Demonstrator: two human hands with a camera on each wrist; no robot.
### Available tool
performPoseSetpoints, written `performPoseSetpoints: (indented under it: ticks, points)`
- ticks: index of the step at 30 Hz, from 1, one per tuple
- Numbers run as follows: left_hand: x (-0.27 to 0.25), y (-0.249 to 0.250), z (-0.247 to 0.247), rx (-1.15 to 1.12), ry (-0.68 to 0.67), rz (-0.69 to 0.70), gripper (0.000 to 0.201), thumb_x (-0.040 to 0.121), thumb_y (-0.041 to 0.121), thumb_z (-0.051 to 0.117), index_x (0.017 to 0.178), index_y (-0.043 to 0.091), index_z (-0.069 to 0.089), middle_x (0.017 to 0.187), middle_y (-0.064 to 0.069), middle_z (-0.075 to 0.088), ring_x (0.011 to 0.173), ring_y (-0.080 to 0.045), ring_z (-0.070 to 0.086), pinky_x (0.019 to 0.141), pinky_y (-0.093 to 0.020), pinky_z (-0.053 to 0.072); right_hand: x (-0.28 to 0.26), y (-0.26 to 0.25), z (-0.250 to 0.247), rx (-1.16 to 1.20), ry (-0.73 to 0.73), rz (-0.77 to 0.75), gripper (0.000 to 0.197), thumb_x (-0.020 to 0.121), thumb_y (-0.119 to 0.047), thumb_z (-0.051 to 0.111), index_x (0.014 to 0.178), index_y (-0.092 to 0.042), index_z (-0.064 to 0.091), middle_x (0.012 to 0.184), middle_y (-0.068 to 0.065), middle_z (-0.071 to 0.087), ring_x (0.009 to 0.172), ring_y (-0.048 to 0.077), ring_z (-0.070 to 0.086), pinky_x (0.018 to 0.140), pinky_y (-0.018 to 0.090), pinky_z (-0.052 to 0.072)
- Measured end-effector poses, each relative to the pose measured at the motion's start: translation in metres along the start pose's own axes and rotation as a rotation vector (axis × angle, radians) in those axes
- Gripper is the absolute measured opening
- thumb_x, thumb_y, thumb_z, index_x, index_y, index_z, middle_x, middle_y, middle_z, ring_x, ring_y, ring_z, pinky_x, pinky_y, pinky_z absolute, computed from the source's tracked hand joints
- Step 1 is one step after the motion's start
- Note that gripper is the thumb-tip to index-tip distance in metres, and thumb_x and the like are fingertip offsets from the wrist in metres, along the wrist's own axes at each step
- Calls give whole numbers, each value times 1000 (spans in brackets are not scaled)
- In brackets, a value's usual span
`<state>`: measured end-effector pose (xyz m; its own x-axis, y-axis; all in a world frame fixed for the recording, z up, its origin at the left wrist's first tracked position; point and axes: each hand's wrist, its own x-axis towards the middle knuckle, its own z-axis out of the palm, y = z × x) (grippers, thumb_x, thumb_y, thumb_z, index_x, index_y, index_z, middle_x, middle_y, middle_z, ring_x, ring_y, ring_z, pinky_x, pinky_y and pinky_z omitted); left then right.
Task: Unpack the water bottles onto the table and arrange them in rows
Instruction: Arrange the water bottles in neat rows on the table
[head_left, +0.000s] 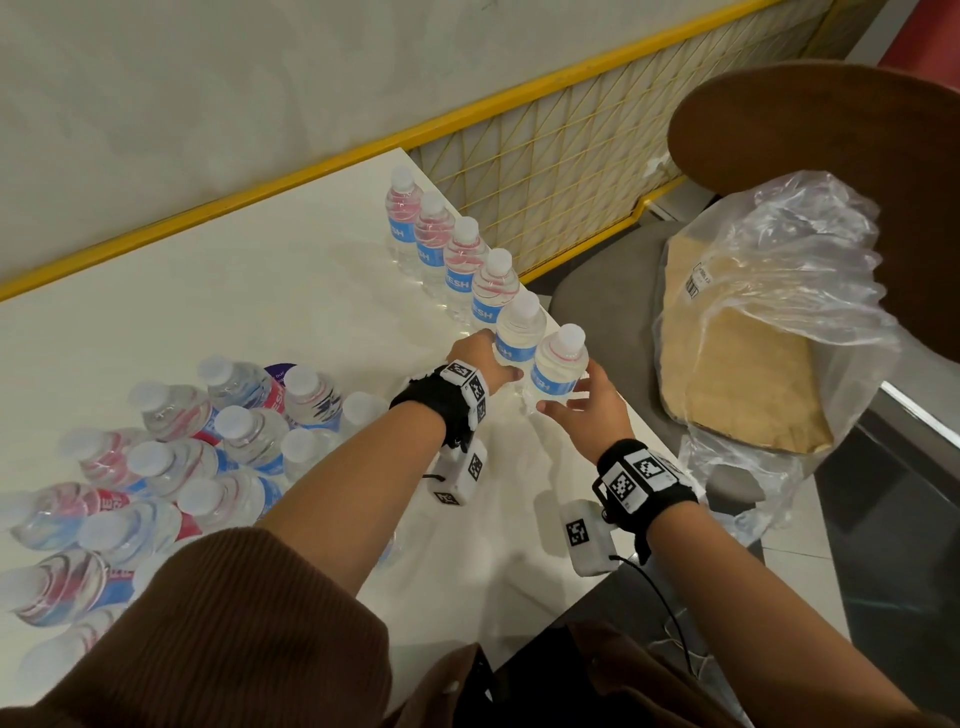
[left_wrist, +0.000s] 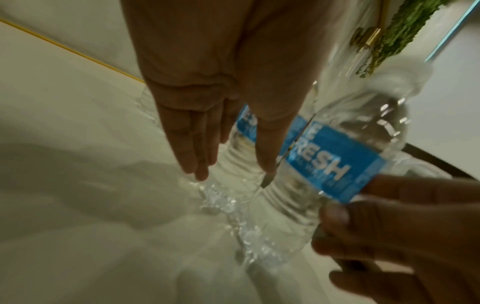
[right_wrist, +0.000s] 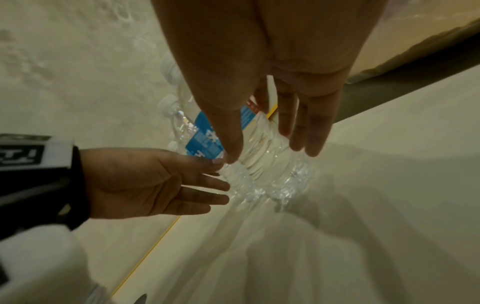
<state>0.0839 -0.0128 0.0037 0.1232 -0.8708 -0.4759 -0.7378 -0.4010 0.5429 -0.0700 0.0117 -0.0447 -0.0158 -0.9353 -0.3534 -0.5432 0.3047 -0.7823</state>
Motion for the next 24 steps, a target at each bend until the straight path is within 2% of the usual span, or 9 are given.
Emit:
performPoseSetpoints:
  ticks: [3, 6, 8, 11, 13, 15, 17, 21, 24]
  points:
    - [-11, 2, -11, 95, -40, 29, 50, 90, 29, 61, 131, 5, 47, 134, -11, 54, 124, -28, 50, 101, -31, 39, -10, 5, -2, -115, -83, 40, 74, 76, -27, 77, 138, -13, 37, 125, 8, 55, 109, 24, 57, 88, 29, 44]
    - [-26, -1, -25, 126, -55, 56, 49, 89, 33, 62, 129, 6, 52, 134, -10, 54, 123, -26, 51, 99, -30, 39, -31, 1, 4, -371, -297, -2, 46, 79, -32, 73, 117, -13, 58, 105, 4, 60, 98, 20, 57, 79, 23, 40]
    - [-38, -4, -34, 131, -52, 80, 49, 89, 33, 62, 129, 8, 53, 133, -8, 54, 123, -25, 51, 99, -30, 39, -47, -5, 16, -486, -438, -70, 34, 79, -31, 72, 107, -13, 62, 102, 3, 61, 90, 16, 53, 77, 22, 38]
    - [-60, -14, -44, 108, -43, 122, 45, 87, 32, 65, 125, 11, 57, 127, -6, 58, 118, -23, 53, 97, -29, 41, -77, -16, 44, -502, -615, -153, 38, 78, -28, 74, 111, -17, 59, 104, 1, 60, 89, 16, 55, 79, 24, 43]
    - [-74, -23, -49, 76, -14, 146, 40, 86, 30, 66, 121, 12, 60, 122, -6, 60, 115, -22, 56, 97, -29, 43, -97, -21, 67, -493, -705, -207, 55, 75, -31, 76, 123, -20, 51, 116, 1, 57, 99, 19, 57, 87, 30, 48]
    - [-88, -34, -53, 18, 28, 164, 35, 85, 27, 66, 116, 11, 61, 119, -7, 63, 112, -23, 57, 96, -29, 45, -116, -22, 93, -462, -724, -275, 77, 66, -43, 79, 133, -29, 42, 127, 0, 52, 111, 20, 55, 96, 38, 46]
    - [-100, -45, -55, -28, 93, 190, 29, 86, 23, 65, 112, 11, 63, 116, -8, 65, 110, -23, 59, 96, -29, 46, -131, -21, 114, -395, -691, -312, 87, 60, -54, 78, 134, -37, 38, 128, -1, 52, 114, 19, 53, 99, 40, 45]
    - [-115, -68, -51, -139, 231, 215, 23, 86, 18, 64, 108, 13, 63, 103, -5, 68, 98, -22, 63, 84, -25, 46, -148, -27, 126, -284, -556, -323, 55, 82, -27, 68, 131, -20, 46, 128, 5, 56, 115, 22, 54, 93, 26, 41]
    - [-121, -79, -44, -101, 349, 243, 29, 86, 18, 62, 115, 17, 60, 115, -9, 55, 108, -25, 54, 91, -30, 43, -151, -23, 121, -204, -474, -288, 57, 82, -24, 67, 134, -19, 43, 127, 4, 57, 116, 21, 55, 90, 28, 45]
